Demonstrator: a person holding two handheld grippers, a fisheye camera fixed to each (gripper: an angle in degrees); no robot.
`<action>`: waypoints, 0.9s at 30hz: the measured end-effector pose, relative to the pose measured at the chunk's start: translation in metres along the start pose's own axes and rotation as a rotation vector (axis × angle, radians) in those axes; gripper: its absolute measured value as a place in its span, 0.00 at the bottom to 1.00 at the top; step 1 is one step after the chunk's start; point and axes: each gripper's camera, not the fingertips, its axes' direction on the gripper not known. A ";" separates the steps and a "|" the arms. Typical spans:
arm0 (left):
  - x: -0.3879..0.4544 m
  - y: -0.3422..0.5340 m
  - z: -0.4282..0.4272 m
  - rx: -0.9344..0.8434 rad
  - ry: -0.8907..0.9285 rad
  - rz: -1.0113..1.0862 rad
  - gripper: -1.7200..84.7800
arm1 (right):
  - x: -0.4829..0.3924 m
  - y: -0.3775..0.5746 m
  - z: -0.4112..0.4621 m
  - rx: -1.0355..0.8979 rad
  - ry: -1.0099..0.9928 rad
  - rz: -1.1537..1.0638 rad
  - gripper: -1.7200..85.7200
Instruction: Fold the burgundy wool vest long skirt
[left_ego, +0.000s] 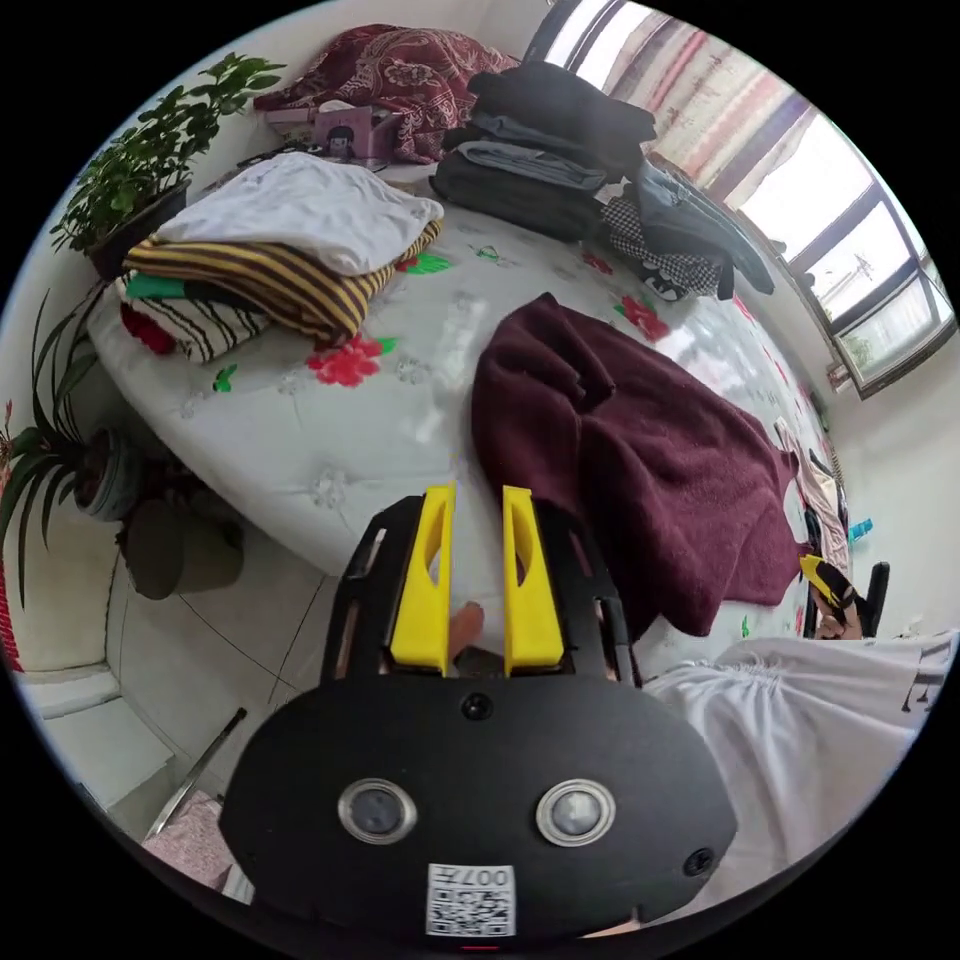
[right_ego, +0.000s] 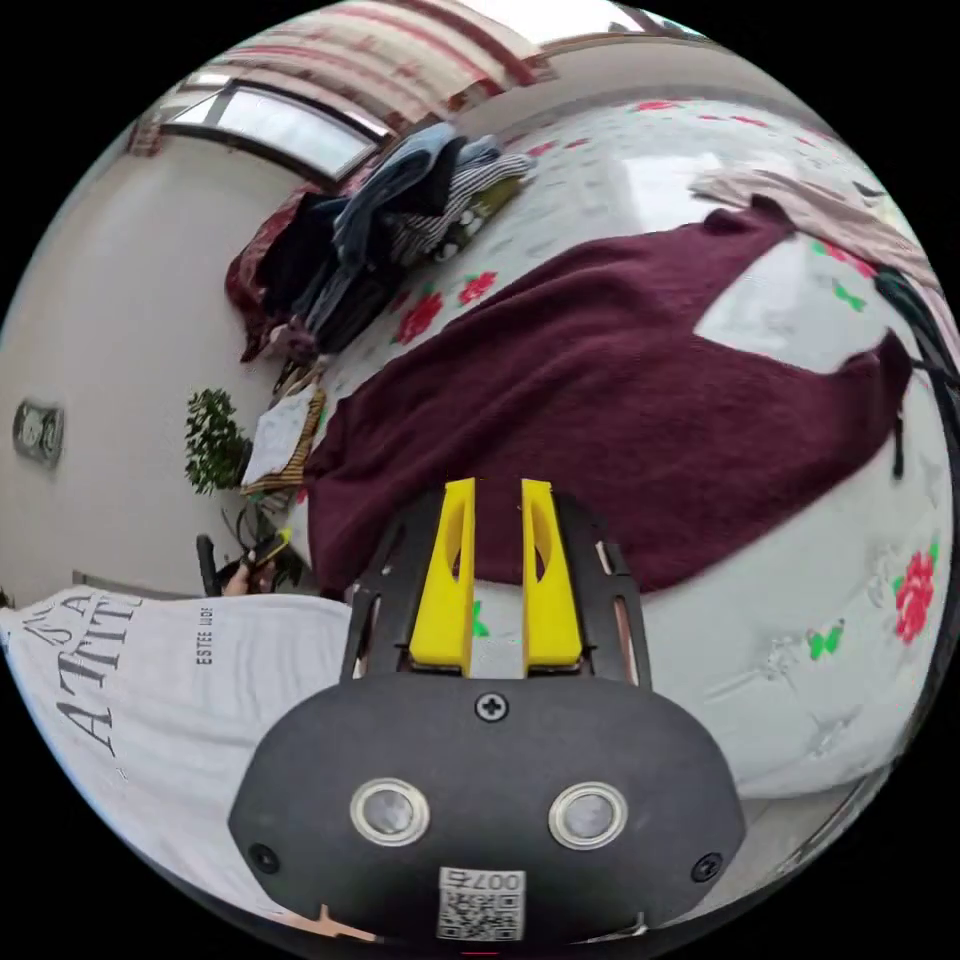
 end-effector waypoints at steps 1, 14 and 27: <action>0.002 0.010 0.000 -0.016 0.018 -0.009 0.13 | 0.012 0.002 -0.006 0.004 0.026 0.038 0.09; 0.101 0.027 0.007 -0.281 -0.108 0.093 0.11 | 0.020 0.006 0.011 -0.117 0.287 0.075 0.04; 0.013 -0.096 -0.118 0.036 0.455 -0.140 0.05 | 0.036 -0.038 -0.089 0.149 -0.254 0.045 0.02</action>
